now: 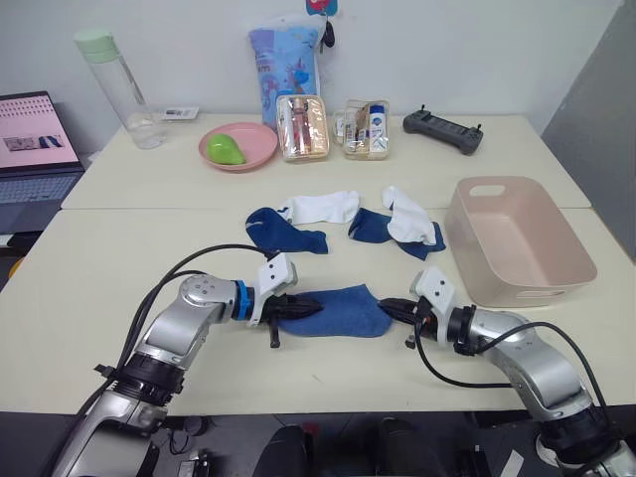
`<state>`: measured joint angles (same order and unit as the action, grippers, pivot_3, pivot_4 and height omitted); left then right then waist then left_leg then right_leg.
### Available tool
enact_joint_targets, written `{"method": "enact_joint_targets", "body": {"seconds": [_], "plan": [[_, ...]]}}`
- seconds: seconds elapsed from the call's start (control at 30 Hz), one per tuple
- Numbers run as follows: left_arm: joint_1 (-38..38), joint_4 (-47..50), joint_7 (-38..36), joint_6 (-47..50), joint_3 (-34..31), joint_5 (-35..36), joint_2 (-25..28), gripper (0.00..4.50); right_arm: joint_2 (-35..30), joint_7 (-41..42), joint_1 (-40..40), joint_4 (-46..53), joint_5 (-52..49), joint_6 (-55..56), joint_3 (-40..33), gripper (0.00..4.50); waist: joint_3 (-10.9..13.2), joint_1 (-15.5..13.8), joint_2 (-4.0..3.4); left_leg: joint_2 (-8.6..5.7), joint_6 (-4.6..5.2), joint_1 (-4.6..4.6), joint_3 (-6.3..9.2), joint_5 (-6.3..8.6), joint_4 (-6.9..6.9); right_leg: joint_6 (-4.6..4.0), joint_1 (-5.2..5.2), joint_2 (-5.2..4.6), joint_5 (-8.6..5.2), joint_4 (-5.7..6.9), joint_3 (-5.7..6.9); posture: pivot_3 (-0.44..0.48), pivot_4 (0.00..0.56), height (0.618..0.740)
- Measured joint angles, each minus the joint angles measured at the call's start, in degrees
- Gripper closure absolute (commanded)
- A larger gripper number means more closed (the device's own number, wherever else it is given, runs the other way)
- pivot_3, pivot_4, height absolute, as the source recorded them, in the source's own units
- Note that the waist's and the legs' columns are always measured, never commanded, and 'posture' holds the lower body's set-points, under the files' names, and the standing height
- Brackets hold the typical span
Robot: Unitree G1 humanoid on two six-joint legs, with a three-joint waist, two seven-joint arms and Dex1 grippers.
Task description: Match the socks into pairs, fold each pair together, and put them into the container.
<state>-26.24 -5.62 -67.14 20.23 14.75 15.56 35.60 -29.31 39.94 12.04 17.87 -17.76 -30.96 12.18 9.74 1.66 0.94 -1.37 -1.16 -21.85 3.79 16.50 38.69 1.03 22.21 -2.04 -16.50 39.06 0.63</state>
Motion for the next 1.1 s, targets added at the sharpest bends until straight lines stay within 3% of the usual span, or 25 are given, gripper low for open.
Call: {"method": "enact_joint_targets", "body": {"seconds": [0.17, 0.3, 0.53, 0.73, 0.93, 1.03, 1.1], "plan": [[-2.48, 0.63, 0.32, 0.81, -0.28, -0.19, -0.6, 4.5, 2.77, -1.26, 3.44, 0.0, -1.06, -2.09, -0.18, 4.45, 0.0, -0.09, 0.0, -0.03, 0.0, -0.03, -0.01, 0.0, 0.0, 0.01, 0.0, -0.02, 0.0, -0.05, -0.02, 0.0, 0.15, 0.733], [-2.4, -4.05, 1.49, -0.79, 1.05, -3.37, -1.73, 4.5, 4.67, -3.41, 6.22, -3.84, 3.81, -1.98, 3.69, 4.45, 0.0, 0.02, 0.0, -0.02, 0.0, -0.03, -0.01, 0.0, -0.01, 0.0, 0.06, 0.0, 0.0, 0.0, -0.01, 0.0, 0.15, 0.733], [-2.24, -5.79, 1.8, -3.6, 1.12, -4.99, -2.71, 4.5, 1.81, -3.68, 4.78, -5.69, 8.18, -0.96, 5.69, 4.45, -0.03, -0.31, 0.02, -0.05, 0.0, -0.01, -0.02, 0.0, 0.04, 0.03, -0.03, -0.04, 0.01, -0.05, -0.02, 0.0, 0.15, 0.733], [-2.18, -5.71, 1.09, -4.72, 0.69, -5.05, -2.5, 4.5, -1.01, -2.48, -1.63, -1.88, 5.08, -1.73, -0.66, 4.45, -0.02, -0.36, 0.03, -0.04, 0.0, -0.08, 0.0, 0.01, 0.02, 0.03, 0.03, -0.04, 0.01, -0.05, -0.01, 0.0, 0.15, 0.733], [-2.55, -2.63, -2.06, -6.03, 0.77, -5.07, -2.0, 4.5, -1.13, -2.79, -2.16, 4.97, 0.01, -6.79, -6.56, 4.45, 0.01, -0.09, 0.01, -0.02, 0.0, -0.06, 0.0, 0.0, 0.02, 0.03, 0.02, -0.02, 0.01, -0.02, -0.01, 0.0, 0.15, 0.733], [-2.55, -1.39, -3.4, -5.73, 0.77, -4.81, -1.93, 4.5, -0.92, -3.51, -2.25, 6.27, -1.93, -9.41, -8.46, 3.87, 0.01, -0.14, 0.02, -0.03, 0.0, -0.08, -0.01, 0.0, 0.03, 0.03, 0.03, -0.02, 0.01, -0.04, -0.02, 0.0, 0.15, 0.733], [-2.5, -1.57, -3.71, -6.45, 0.88, -5.35, -1.74, 4.5, -0.84, -3.9, -2.47, 7.62, -3.86, -11.93, -9.52, 3.23, 0.01, -0.14, 0.02, -0.03, 0.01, -0.08, -0.01, 0.0, 0.02, 0.03, 0.03, -0.02, 0.01, -0.04, -0.02, 0.0, 0.15, 0.733]]}}
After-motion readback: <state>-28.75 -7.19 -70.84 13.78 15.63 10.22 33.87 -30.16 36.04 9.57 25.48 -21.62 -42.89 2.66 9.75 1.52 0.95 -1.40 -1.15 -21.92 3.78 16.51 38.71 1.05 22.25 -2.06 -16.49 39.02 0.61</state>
